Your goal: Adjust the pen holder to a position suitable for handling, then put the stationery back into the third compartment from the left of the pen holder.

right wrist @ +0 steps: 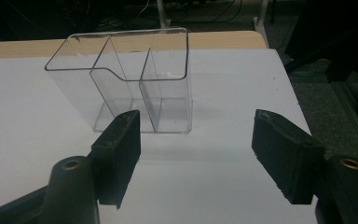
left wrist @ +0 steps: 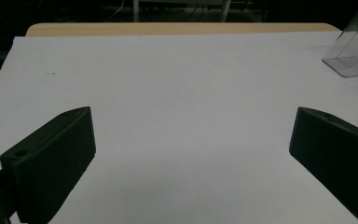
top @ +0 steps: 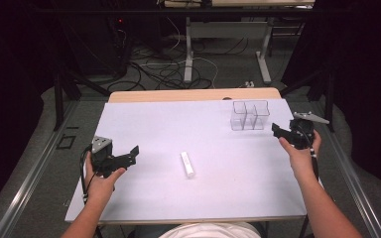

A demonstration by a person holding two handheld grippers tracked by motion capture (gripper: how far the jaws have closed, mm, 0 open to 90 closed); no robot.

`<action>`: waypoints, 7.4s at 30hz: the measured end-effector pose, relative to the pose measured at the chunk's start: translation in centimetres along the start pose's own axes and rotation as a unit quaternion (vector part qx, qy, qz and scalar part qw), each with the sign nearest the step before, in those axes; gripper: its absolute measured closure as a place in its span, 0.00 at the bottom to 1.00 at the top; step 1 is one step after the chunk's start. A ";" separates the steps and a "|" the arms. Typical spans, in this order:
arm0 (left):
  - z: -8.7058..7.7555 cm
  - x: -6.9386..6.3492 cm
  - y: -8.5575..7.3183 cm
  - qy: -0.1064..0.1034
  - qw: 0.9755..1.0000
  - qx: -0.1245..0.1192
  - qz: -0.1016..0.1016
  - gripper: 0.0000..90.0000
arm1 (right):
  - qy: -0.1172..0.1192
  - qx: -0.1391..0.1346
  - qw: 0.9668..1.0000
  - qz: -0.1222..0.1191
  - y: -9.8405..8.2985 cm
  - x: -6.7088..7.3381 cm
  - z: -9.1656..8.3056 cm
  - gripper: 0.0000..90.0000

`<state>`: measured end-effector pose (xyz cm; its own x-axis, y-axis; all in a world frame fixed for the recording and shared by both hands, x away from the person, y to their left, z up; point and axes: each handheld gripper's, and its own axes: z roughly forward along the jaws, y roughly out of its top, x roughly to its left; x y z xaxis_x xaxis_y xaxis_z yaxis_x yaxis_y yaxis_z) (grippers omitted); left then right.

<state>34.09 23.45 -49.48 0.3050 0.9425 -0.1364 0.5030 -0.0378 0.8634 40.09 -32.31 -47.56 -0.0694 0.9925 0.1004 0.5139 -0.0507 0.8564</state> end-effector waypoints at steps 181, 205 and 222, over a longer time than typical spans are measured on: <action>0.6 0.4 -1.1 -0.006 0.999 0.031 -0.025 0.02 | 0.270 0.010 0.959 -0.089 -0.9 13.7 2.5 0.40; 1.1 0.0 -0.3 -0.056 0.998 0.022 -0.037 0.02 | 0.215 0.097 0.970 -0.067 -2.5 16.7 2.2 0.17; 0.8 0.7 -0.3 -0.057 0.997 0.015 -0.056 0.04 | 0.237 0.220 0.946 -0.039 -2.8 20.9 3.4 0.43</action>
<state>34.83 23.83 -50.21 0.3349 0.8975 -0.2869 0.5631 0.0535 0.8247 40.15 -11.07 -49.57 -0.4425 0.8254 0.3506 0.7902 0.1740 0.5877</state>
